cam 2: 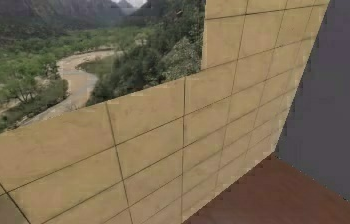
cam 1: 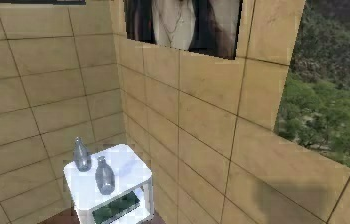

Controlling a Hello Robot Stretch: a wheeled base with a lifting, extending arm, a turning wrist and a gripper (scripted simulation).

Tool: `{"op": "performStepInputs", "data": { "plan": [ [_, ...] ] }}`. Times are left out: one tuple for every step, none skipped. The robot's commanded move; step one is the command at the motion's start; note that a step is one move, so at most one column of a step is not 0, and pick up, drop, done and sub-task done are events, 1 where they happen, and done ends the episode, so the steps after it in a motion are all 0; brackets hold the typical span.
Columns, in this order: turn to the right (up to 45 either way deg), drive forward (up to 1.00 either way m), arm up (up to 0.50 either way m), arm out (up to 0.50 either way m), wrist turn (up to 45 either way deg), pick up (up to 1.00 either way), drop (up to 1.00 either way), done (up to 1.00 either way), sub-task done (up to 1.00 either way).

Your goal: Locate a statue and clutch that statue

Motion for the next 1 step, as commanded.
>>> {"op": "performStepInputs", "data": {
  "plan": [
    [6.0,0.0,0.0,0.0,0.0,0.0,0.0,0.0,0.0]
  ]
}}
